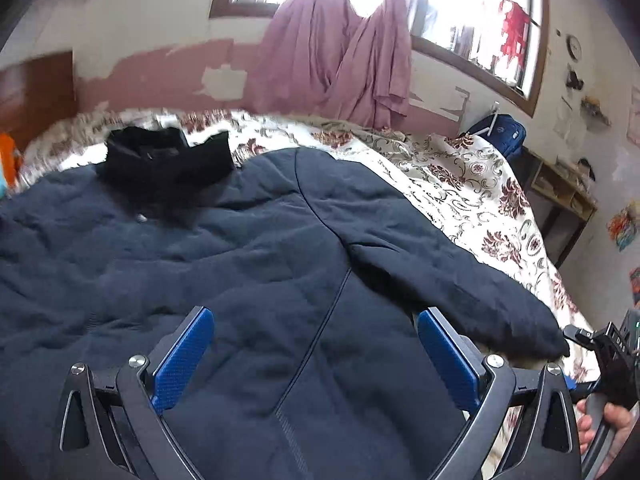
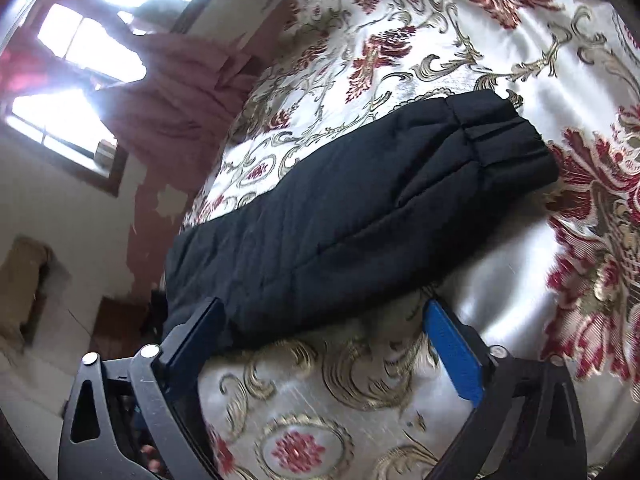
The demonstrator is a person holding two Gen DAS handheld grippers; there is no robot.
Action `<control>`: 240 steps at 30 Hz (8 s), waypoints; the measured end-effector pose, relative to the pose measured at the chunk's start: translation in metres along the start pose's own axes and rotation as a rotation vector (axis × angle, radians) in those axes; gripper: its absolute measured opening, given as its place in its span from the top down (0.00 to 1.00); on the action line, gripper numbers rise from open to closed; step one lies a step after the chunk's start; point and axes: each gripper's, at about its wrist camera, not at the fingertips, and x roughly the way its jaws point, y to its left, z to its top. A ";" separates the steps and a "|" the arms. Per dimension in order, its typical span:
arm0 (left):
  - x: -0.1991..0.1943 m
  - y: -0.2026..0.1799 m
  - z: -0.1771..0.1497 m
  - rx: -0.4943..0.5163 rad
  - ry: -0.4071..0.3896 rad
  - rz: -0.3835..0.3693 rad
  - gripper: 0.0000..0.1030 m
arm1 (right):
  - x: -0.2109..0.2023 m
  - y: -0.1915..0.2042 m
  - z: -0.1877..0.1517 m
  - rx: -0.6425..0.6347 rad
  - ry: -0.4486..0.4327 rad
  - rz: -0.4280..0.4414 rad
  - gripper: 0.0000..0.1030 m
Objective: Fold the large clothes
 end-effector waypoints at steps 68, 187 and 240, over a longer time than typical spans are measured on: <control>-0.079 0.315 -0.039 -0.449 -0.004 0.027 0.54 | -0.004 0.273 -0.276 -1.428 0.216 -0.013 0.33; -0.153 0.181 -0.043 0.176 -0.213 -0.309 0.33 | 0.089 0.242 -0.165 -0.607 0.274 0.208 0.02; -0.123 0.325 0.036 -0.178 -0.196 0.211 0.11 | 0.147 0.366 -0.226 -1.192 -0.022 0.040 0.37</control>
